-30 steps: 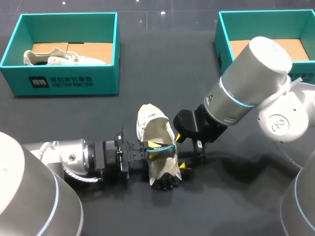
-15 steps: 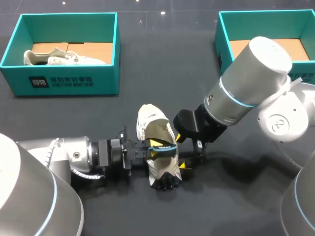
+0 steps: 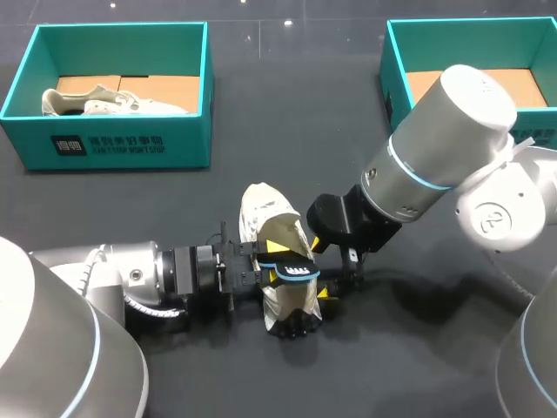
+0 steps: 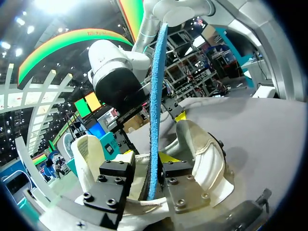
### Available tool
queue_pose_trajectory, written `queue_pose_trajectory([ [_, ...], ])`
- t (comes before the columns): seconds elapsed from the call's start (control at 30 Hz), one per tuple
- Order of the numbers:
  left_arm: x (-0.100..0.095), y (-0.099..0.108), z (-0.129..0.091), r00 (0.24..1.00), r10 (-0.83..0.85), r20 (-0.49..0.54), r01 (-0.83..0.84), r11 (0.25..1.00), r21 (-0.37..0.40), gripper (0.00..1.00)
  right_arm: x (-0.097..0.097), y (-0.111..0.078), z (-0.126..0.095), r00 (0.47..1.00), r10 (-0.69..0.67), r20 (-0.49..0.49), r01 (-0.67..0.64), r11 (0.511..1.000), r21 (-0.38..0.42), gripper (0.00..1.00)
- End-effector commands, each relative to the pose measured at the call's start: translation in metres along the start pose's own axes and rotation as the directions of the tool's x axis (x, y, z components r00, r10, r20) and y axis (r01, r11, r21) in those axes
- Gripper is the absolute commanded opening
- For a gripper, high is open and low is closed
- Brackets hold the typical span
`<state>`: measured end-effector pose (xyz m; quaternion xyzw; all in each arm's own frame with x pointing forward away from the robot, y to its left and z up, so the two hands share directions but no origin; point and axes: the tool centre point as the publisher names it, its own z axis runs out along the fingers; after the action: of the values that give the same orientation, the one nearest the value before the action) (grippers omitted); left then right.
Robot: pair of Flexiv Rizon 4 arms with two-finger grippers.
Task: Take the shoe out of the shoebox, open the shoe tongue, remove and reinsert the insole, then place the shoe into the shoebox
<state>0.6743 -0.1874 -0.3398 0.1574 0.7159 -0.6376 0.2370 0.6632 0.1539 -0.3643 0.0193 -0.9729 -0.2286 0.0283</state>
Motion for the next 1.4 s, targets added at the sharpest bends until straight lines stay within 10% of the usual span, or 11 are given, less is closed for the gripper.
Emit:
queue_pose_trajectory([
  [0.03, 0.003, -0.006, -0.004, 1.000, 0.007, 0.000, -0.007, 1.000, 0.004, 0.32, 0.001, 0.000, 0.001, 1.000, 0.001, 0.003, -0.001, 1.000, 0.002, 1.00],
  [0.7, 0.001, -0.047, -0.004, 0.998, 0.045, -0.036, -0.046, 0.998, -0.030, 0.32, 0.001, 0.000, 0.001, 1.000, 0.001, 0.003, -0.001, 1.000, 0.002, 1.00],
  [0.83, 0.002, -0.051, -0.002, 0.997, 0.056, -0.055, -0.058, 0.997, -0.044, 0.07, 0.001, 0.000, 0.001, 1.000, 0.001, 0.003, -0.001, 1.000, 0.002, 1.00],
  [1.4, 0.004, -0.024, -0.010, 0.996, 0.083, -0.039, -0.083, 0.997, -0.001, 0.00, 0.001, 0.000, 0.001, 1.000, 0.001, 0.003, -0.001, 1.000, 0.002, 1.00],
])
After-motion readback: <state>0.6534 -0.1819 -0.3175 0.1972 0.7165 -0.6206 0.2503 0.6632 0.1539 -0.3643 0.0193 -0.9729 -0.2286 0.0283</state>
